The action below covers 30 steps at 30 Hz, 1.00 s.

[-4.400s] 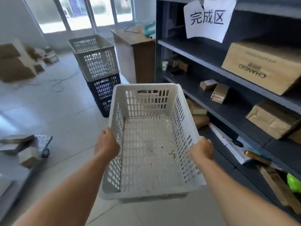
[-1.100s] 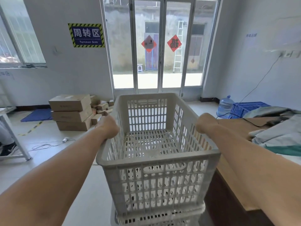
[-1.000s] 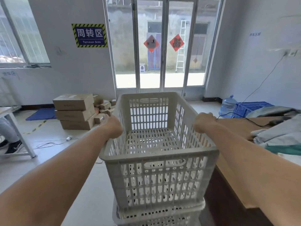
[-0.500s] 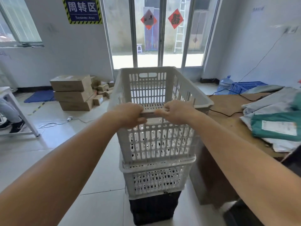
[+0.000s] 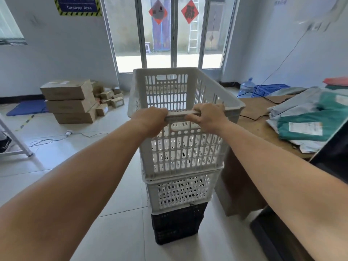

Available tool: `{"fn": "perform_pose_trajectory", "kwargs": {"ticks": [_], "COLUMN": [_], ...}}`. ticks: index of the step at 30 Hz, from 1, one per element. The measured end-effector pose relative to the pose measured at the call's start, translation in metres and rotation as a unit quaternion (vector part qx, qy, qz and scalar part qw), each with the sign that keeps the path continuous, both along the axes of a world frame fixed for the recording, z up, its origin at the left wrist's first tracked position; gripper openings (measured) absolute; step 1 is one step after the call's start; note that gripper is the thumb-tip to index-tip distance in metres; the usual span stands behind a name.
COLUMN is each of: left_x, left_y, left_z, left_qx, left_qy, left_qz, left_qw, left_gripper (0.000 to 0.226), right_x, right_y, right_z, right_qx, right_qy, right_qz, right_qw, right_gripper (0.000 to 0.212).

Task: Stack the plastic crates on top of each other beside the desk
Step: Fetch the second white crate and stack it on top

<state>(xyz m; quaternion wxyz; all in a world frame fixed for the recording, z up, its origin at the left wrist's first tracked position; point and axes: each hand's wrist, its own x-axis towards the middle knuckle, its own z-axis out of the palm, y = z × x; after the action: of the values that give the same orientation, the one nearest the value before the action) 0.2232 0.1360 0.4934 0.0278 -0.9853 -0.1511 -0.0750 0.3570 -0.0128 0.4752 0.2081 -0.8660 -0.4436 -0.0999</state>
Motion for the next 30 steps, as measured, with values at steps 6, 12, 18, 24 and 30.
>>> {"fn": "perform_pose_trajectory", "kwargs": {"ticks": [6,12,18,24,30], "left_x": [0.003,0.007,0.009,0.01,0.004], "left_y": [-0.005,-0.016,-0.019,-0.022,-0.023], "left_z": [-0.003,-0.009,-0.009,-0.004,0.0], "left_qx": [0.007,0.013,0.008,-0.011,-0.029], "left_qy": [-0.006,-0.027,-0.02,0.009,0.013], "left_qz": [-0.002,0.001,0.002,-0.021,-0.035], "left_qw": [1.0,1.0,1.0,1.0,0.999], "left_gripper": [0.009,0.008,0.005,0.009,0.017], "right_x": [0.006,0.009,0.011,0.012,0.002], "right_y": [-0.003,-0.013,-0.014,-0.017,-0.012], "right_z": [0.0,0.0,0.002,0.006,0.003], "right_qx": [-0.007,-0.016,-0.048,-0.093,-0.129], "right_qy": [-0.004,-0.028,-0.042,-0.033,-0.04], "right_qz": [-0.002,0.005,0.006,0.002,-0.059], "right_qw": [1.0,0.999,0.998,0.995,0.989], "right_gripper": [0.035,0.042,0.043,0.042,0.049]}}
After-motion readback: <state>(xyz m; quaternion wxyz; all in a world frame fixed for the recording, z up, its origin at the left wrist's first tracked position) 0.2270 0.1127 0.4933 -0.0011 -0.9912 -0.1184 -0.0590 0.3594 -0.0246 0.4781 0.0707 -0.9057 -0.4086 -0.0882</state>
